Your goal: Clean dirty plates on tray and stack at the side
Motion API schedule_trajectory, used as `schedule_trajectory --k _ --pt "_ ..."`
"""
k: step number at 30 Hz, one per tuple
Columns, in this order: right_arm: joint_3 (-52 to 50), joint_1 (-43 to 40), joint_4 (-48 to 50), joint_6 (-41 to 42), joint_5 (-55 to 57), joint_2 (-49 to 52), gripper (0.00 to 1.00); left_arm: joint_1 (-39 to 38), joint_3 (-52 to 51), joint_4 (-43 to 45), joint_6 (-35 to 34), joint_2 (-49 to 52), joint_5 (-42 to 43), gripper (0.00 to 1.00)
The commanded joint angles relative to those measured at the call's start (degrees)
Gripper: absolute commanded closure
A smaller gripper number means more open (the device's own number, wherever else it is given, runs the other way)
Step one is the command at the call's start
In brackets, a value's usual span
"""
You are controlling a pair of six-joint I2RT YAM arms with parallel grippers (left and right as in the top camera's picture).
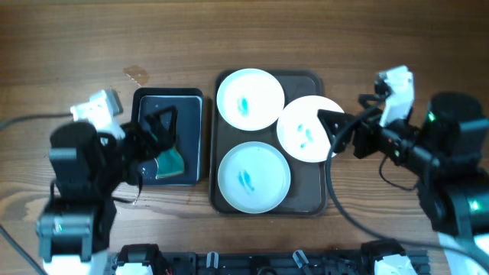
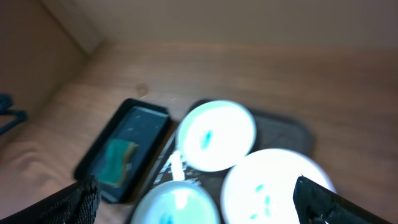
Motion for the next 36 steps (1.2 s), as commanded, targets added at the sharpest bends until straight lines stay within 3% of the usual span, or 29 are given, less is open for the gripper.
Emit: schedule_trajectory --k 1,2,3,5,9,12,15,22,26,30,36 --pt "1.33 0.13 -0.35 8.0 -6.45 4.5 0.0 -0.33 4.74 -3.19 1.55 4.0 6.62 0.0" --pt "1.31 0.15 -1.14 7.56 -8.07 5.16 0.0 -0.33 4.74 -4.94 1.55 4.07 8.98 0.0" --pt "1.29 0.15 -4.52 5.53 -9.25 6.78 0.11 -0.33 4.74 -6.75 1.84 4.46 9.86 0.0" --pt "0.44 0.24 -10.25 4.92 -5.75 8.44 0.16 -0.33 4.74 -9.18 2.03 4.85 9.25 0.0" --pt "-8.94 1.64 -15.04 5.18 -2.58 10.54 0.31 -0.33 4.74 -15.61 1.99 7.48 1.36 0.0" --pt "-20.02 5.05 -9.68 9.38 -2.6 10.56 0.37 -0.33 4.74 -18.64 2.21 10.16 0.02 0.02" --pt "-28.96 10.62 -1.53 13.49 -0.79 11.28 0.41 -0.33 4.74 -21.11 2.21 13.11 -0.52 0.09" --pt "-31.08 20.9 9.44 20.39 9.73 24.92 0.41 -0.33 4.74 -22.38 2.23 16.06 -1.62 0.1" --pt "-29.66 20.28 16.79 20.5 11.61 33.46 0.57 -0.33 4.7 -23.52 2.21 16.17 -4.61 0.11" --pt "-27.63 20.17 19.23 19.34 13.9 34.4 0.91 -0.33 4.0 -24.46 1.01 17.75 -8.04 0.16" --pt "-27.54 20.17 20.81 23.04 19.58 34.45 0.96 -1.81 3.98 -24.04 0.02 25.03 -9.88 0.21"
